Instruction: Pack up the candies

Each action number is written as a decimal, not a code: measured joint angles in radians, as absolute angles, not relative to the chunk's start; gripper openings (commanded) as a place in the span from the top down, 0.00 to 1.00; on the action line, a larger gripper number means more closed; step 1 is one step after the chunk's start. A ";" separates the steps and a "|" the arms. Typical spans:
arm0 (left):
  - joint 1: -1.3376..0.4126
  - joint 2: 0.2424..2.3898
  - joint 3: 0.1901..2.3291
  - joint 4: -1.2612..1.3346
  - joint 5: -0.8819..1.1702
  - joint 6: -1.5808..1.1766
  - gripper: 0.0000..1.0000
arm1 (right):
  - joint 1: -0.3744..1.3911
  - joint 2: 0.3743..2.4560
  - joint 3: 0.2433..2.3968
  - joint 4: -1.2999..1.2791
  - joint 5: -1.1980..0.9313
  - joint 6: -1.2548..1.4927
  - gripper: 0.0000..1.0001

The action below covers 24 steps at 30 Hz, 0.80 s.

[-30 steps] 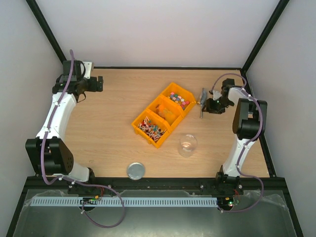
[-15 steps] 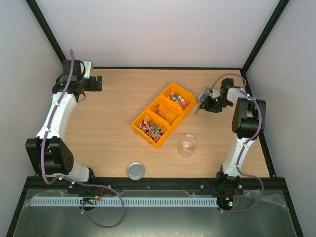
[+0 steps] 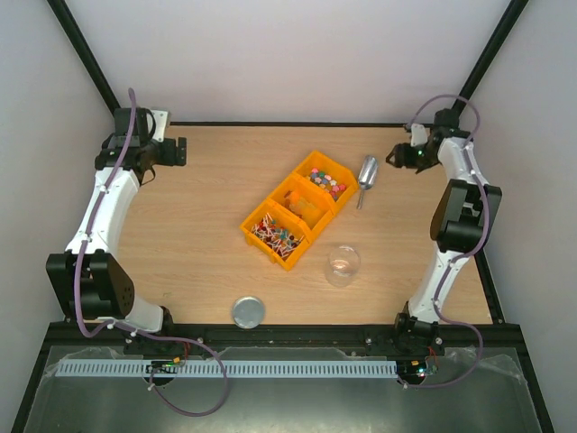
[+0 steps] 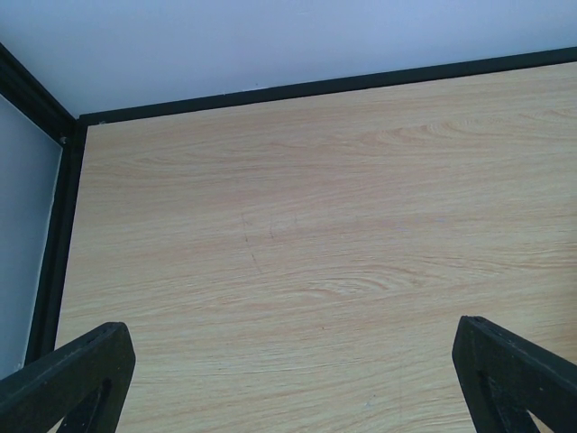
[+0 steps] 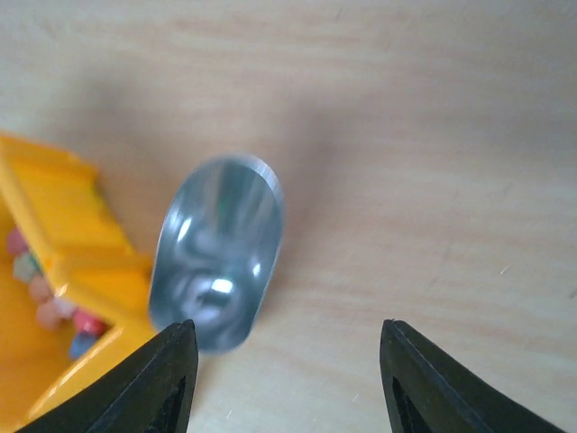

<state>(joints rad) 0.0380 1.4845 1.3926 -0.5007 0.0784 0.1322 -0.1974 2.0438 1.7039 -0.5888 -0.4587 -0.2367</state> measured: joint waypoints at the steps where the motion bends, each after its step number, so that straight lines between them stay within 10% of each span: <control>1: 0.038 1.485 1.394 -0.501 0.078 0.132 0.00 | -0.206 2.070 1.757 -0.597 -0.459 -0.239 0.43; 24: 0.033 1.485 1.394 -0.526 -0.003 0.114 0.00 | -0.137 2.323 1.890 -0.591 -0.501 0.090 0.50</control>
